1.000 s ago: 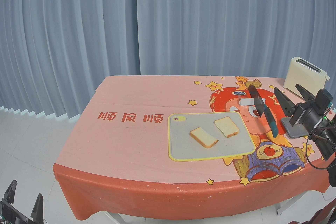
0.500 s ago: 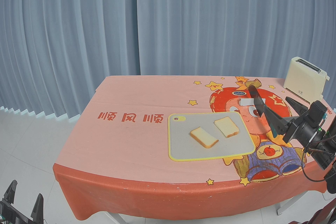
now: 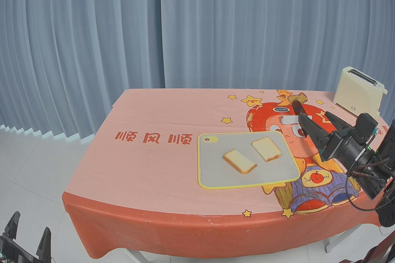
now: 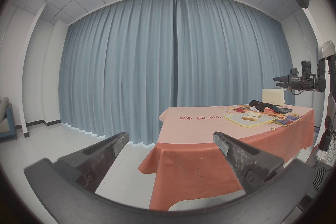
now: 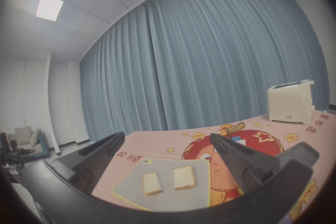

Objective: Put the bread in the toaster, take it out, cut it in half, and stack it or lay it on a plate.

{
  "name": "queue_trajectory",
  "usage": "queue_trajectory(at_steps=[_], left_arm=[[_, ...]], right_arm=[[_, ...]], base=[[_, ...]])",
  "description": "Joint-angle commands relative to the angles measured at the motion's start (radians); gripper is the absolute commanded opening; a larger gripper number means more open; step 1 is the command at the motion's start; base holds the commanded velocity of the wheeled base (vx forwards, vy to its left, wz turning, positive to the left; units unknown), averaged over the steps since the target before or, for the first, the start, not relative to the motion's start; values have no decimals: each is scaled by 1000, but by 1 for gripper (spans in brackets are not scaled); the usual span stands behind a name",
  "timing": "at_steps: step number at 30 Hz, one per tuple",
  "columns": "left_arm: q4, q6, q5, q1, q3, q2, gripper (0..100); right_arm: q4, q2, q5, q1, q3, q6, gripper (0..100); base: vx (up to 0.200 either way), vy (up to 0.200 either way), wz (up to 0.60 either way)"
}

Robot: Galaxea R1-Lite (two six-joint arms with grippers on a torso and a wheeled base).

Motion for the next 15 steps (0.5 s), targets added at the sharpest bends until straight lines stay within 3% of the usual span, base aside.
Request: queue_trajectory(at_steps=[1,6,11,15], left_arm=[[0,1,0,0,18,-12,100],[0,-1,0,0,18,-12,100],[0,-1,0,0,18,-12,100],[0,-1,0,0,18,-12,100]], right_arm=[[1,15,-7,33,3,3,100],[6,18,-9,33,15,0,100],[17,31,-7,27,81,-100,100],[11,71,-7,34,90,-111,100]], base=[[0,0,0],[0,0,0],[0,0,0],[0,0,0]])
